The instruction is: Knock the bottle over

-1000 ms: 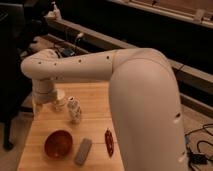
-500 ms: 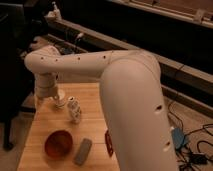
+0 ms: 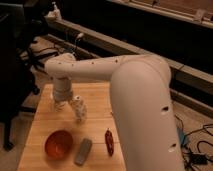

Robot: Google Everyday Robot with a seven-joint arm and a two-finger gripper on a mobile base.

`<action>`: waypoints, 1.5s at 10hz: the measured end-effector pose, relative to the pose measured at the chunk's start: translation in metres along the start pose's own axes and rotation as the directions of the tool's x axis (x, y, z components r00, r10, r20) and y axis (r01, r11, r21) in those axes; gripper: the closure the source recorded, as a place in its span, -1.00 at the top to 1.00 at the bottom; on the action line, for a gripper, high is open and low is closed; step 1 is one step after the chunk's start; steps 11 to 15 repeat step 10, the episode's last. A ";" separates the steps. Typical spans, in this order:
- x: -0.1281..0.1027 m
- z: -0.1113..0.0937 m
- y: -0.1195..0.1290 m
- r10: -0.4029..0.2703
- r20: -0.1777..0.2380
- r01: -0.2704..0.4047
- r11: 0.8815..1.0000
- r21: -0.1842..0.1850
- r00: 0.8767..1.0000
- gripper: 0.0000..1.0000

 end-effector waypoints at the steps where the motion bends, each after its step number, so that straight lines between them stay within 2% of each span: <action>1: -0.001 -0.011 -0.034 0.066 0.033 -0.067 0.996 0.050 0.997 0.30; 2: -0.002 -0.023 -0.062 0.118 0.073 -0.124 0.988 0.086 0.990 0.30; 4: -0.010 -0.059 -0.095 0.187 0.212 -0.213 0.971 0.107 0.959 0.30; 5: -0.011 -0.063 -0.098 0.191 0.226 -0.220 0.970 0.106 0.955 0.30; 15: -0.011 -0.062 -0.096 0.189 0.225 -0.217 0.970 0.106 0.956 0.30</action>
